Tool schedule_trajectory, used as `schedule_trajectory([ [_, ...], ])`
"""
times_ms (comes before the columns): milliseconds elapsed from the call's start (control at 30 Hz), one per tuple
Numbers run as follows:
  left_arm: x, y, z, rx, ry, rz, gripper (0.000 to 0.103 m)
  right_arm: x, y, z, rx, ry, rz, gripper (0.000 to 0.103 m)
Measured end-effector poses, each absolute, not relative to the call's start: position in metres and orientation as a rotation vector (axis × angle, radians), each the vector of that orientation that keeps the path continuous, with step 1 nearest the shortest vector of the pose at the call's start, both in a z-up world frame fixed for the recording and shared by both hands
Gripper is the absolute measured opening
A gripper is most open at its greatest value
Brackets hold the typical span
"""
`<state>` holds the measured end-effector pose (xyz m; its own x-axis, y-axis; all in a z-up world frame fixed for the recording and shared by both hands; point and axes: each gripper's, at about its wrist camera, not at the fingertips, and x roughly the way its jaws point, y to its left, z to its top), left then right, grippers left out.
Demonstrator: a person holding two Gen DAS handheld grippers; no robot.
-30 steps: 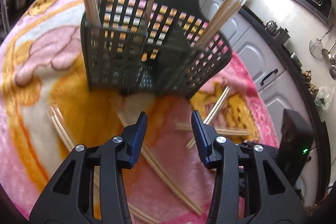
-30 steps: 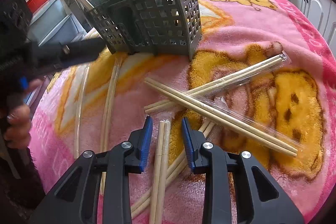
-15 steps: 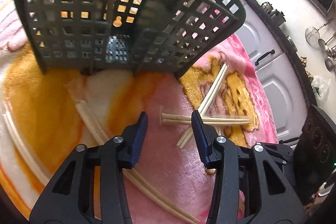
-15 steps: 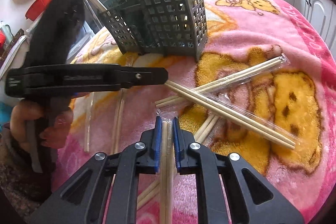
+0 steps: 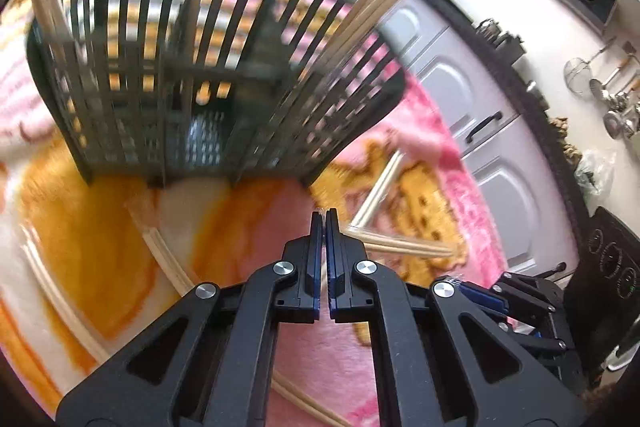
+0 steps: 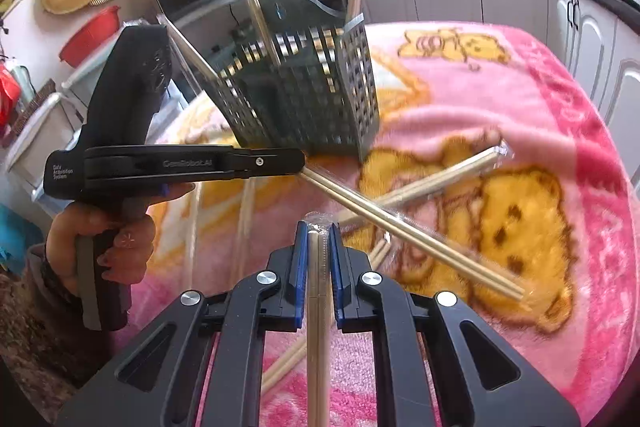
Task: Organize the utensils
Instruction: 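Close the right tool on another wrapped chopstick pair, then lift the chopstick pair with the right tool and carry it over the caddy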
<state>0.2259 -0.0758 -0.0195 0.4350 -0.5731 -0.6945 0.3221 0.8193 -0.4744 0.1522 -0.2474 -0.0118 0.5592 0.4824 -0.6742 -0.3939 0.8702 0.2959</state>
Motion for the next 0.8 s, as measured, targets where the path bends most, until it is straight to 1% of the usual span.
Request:
schedule_trajectory([
  [400, 0.191, -0.065, 0.088, -0.303, 0.687, -0.662, 0.0, 0.136, -0.266, 0.065, 0.159, 0.587, 0.525, 0.01],
  [500, 0.184, -0.064, 0.108, -0.294, 0.639, -0.681, 0.0, 0.133, -0.268, 0.082, 0.166, 0.528, 0.528, 0.006],
  [800, 0.173, -0.059, 0.153, -0.29, 0.51, -0.689, 0.0, 0.136, -0.268, 0.119, 0.159, 0.417, 0.529, 0.006],
])
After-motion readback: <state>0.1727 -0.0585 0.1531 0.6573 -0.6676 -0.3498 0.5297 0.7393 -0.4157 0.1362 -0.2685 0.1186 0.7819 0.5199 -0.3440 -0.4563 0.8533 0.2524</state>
